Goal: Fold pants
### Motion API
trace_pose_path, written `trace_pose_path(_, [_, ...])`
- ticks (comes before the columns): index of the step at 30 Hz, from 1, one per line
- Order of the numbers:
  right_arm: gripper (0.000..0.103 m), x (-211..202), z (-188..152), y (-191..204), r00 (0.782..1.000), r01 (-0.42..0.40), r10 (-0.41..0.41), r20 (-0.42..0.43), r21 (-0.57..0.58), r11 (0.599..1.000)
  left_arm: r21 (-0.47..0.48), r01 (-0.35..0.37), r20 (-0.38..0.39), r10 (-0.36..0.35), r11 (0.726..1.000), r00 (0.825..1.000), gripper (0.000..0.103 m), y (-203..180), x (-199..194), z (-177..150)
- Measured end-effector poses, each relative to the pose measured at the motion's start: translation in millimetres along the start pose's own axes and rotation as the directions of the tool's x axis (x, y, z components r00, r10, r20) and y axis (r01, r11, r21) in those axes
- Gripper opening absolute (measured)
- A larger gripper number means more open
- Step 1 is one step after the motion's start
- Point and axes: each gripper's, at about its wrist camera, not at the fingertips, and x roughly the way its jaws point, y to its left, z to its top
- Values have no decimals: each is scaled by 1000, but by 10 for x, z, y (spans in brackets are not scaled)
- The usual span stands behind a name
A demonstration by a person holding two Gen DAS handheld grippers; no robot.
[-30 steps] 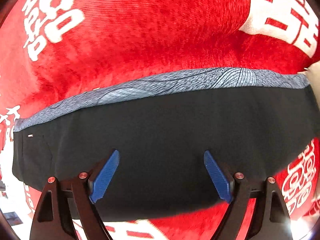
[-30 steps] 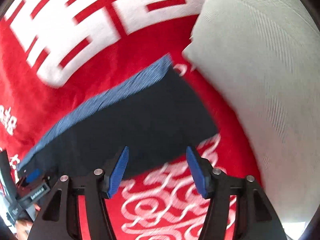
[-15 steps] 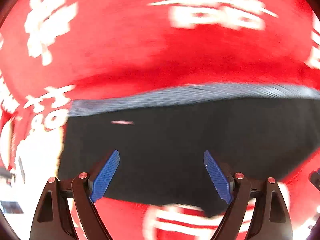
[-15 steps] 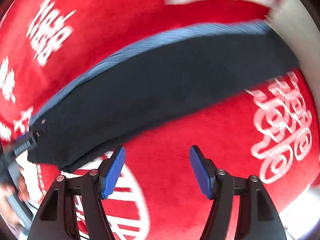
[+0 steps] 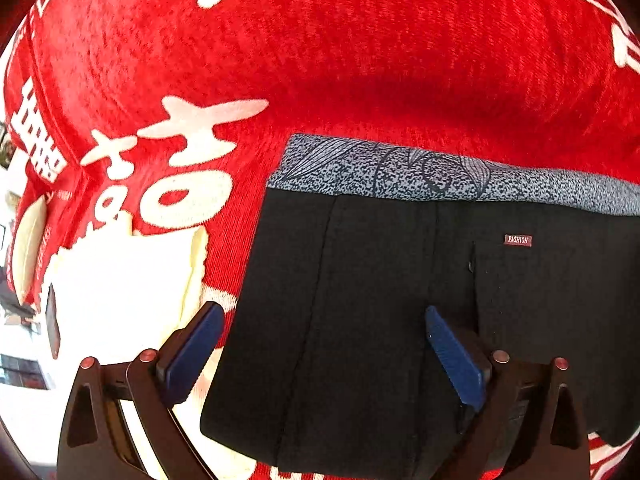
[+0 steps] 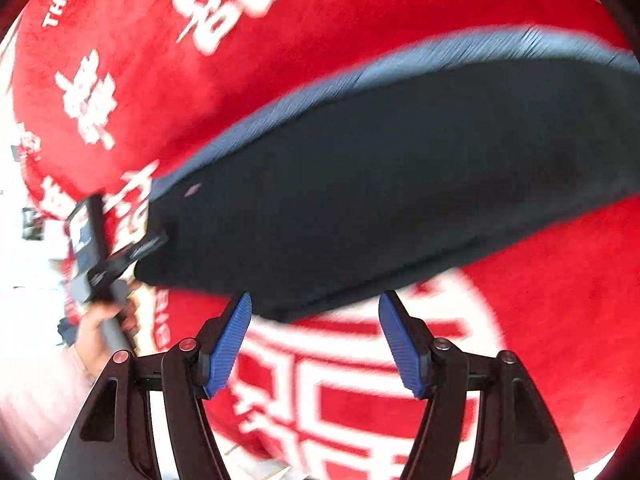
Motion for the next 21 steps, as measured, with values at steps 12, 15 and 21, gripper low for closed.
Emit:
trace_pose_path(12, [42, 492, -15, 23, 989, -146, 148, -11, 119, 982, -12, 26, 3, -26, 1000, 1000, 102, -12, -32, -4])
trace_pose_path(15, [8, 431, 73, 51, 987, -156, 159, -10, 148, 977, 19, 20, -2, -20, 1000, 1000, 102, -42, -64, 14])
trace_pose_path(21, [7, 434, -158, 84, 998, -35, 37, -48, 53, 998, 47, 24, 19, -25, 999, 999, 102, -56, -61, -3])
